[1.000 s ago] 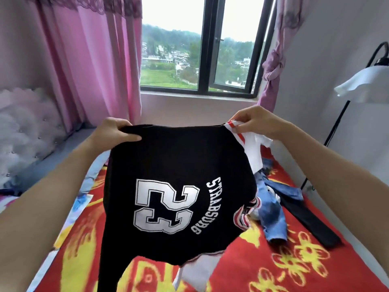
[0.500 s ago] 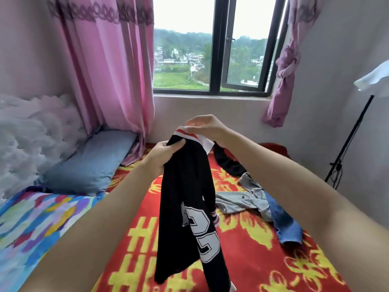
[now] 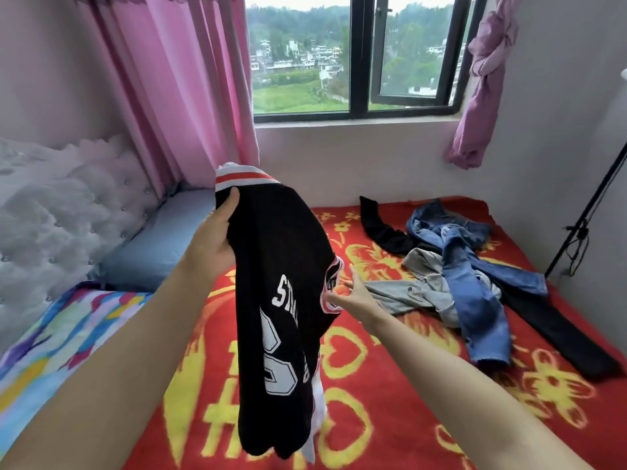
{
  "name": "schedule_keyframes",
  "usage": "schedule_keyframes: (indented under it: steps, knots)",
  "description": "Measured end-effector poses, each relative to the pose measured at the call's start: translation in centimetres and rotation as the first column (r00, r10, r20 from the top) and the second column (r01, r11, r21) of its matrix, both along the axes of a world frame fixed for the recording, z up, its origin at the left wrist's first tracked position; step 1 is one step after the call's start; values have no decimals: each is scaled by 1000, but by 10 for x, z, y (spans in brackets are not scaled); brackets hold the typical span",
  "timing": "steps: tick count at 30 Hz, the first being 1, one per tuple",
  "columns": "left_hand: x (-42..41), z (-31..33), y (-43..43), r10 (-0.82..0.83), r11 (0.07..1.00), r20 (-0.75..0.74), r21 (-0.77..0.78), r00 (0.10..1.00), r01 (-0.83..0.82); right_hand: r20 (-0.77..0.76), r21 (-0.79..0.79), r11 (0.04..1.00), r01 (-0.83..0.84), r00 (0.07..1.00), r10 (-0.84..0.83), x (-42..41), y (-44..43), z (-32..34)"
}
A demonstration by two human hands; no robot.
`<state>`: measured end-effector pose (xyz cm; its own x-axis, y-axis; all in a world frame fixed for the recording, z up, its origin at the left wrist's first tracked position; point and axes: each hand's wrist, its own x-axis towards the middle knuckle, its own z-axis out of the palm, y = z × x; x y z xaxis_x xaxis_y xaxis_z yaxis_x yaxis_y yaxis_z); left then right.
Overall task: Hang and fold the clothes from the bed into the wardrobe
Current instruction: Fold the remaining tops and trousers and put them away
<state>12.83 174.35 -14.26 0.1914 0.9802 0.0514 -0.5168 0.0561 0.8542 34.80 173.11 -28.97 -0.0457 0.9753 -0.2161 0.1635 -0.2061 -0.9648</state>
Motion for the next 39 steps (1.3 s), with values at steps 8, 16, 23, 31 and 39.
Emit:
schedule_keyframes:
  steps: [8, 16, 23, 31, 39]
  knots:
    - [-45, 13, -11, 167, 986, 13, 17, 986, -167, 123, 63, 991, -116, 987, 108, -35, 29, -1]
    - [-159, -58, -11, 551, 727, -504, -102, 665, -679, 329, 116, 938, -327, 903, 274, -49, 29, 61]
    - [-110, -101, -30, 277, 925, -834, 97, 477, -367, 792, 10, 695, -719, 431, 433, -82, 19, 124]
    - [-35, -74, -20, -247, 899, -663, 114, 707, 422, 731, -67, 599, -798, 369, 574, -56, 2, 184]
    - [-16, -41, -23, -144, 851, -645, 306, 751, 426, 767, -231, 737, -636, 347, 540, 31, 5, 168]
